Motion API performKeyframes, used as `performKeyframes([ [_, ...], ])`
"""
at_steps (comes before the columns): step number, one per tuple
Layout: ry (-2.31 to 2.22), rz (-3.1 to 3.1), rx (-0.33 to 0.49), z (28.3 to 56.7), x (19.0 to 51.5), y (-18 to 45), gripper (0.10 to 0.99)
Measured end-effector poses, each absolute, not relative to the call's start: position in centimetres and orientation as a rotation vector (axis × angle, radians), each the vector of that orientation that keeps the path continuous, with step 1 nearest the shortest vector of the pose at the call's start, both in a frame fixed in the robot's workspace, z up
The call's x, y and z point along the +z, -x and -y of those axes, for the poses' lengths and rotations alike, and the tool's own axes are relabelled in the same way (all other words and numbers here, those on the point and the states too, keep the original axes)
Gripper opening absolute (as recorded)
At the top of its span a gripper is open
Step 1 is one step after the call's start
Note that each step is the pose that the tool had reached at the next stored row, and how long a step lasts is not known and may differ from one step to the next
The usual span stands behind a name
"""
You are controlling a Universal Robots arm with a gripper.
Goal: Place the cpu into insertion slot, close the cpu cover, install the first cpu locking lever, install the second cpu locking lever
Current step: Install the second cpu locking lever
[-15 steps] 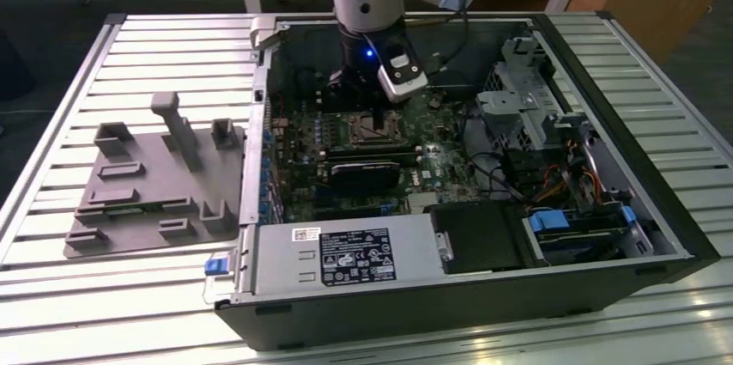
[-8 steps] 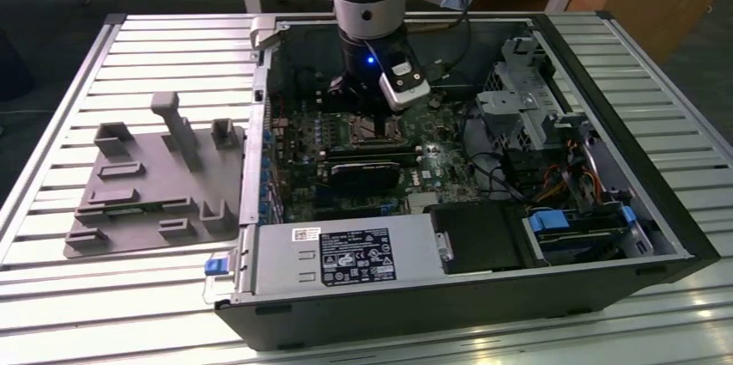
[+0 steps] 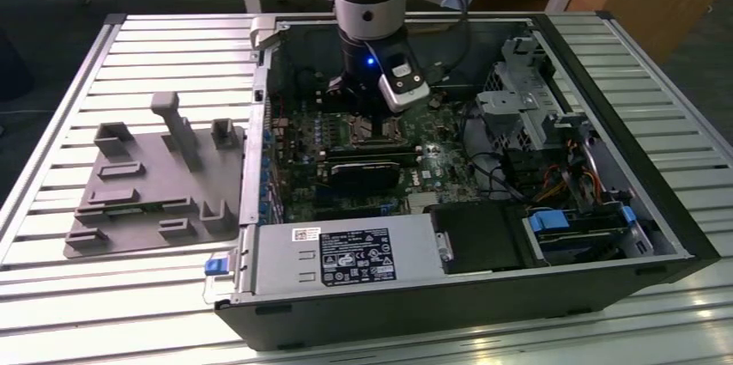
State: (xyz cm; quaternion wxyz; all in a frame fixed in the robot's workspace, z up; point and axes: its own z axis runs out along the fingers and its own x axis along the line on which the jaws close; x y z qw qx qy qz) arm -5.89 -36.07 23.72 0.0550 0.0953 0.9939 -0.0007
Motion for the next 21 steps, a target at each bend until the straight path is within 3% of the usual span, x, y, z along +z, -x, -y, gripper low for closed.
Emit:
performKeyframes([
  [13,-0.295,-3.079,-0.006,36.12,23.55,5.8,0.102],
  [21,-0.297,-3.083,0.073,36.9,23.28,5.8,0.102],
])
